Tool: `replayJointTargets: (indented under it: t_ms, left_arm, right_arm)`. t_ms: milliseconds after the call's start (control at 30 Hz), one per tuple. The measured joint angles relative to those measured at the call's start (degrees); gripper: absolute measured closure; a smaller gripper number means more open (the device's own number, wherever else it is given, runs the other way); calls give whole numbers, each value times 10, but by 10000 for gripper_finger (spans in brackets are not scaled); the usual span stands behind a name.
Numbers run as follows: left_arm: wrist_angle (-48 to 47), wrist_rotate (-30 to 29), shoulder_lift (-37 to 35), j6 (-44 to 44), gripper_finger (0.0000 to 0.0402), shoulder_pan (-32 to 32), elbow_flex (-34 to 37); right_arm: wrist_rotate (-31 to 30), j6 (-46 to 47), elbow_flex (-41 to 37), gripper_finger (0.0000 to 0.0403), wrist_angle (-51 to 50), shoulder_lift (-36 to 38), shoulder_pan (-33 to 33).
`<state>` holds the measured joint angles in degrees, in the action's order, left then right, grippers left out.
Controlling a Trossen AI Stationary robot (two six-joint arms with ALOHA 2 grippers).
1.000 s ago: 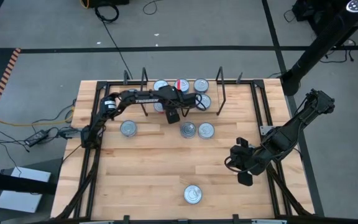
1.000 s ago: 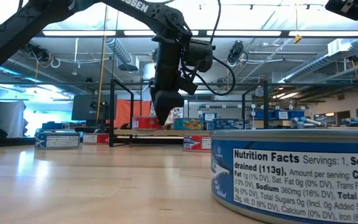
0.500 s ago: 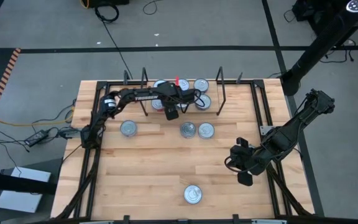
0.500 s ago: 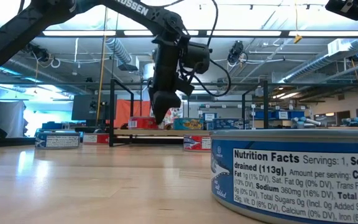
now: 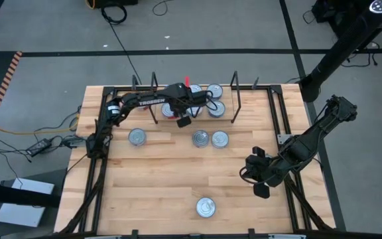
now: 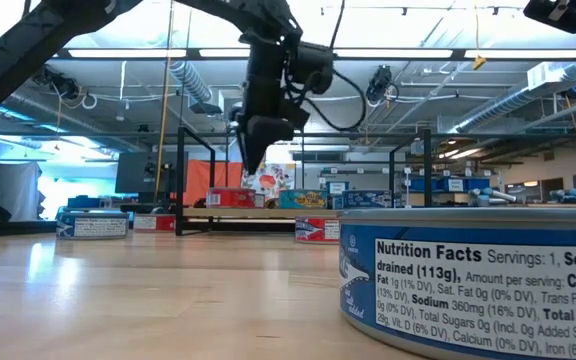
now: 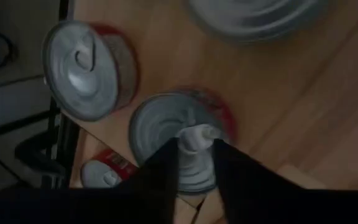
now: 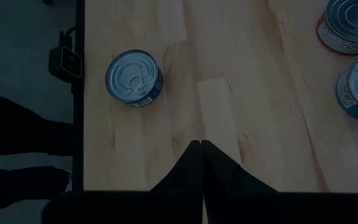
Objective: Stack canned seafood by type on shelf
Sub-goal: Put the red tuna can on the shelf
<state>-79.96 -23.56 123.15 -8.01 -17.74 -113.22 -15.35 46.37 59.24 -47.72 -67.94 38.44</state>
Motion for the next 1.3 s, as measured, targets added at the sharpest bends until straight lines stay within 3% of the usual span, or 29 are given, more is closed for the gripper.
replayJointTargets:
  t_ms: [100, 167, 733, 1300]
  left_arm:
    - [-1, 21, 0, 3, 375, -18, 20]
    - [14, 28, 0, 3, 393, -28, 33]
    - [94, 59, -1, 18, 399, -47, 64]
    - [72, 50, -1, 17, 400, -46, 65]
  right_arm:
    - [0, 0, 0, 400, 0, 0, 0]
    - [0, 0, 0, 400, 0, 0, 0]
    - [0, 1, 0, 400, -7, 0, 0]
    - [-1, 2, 0, 400, -11, 0, 0]
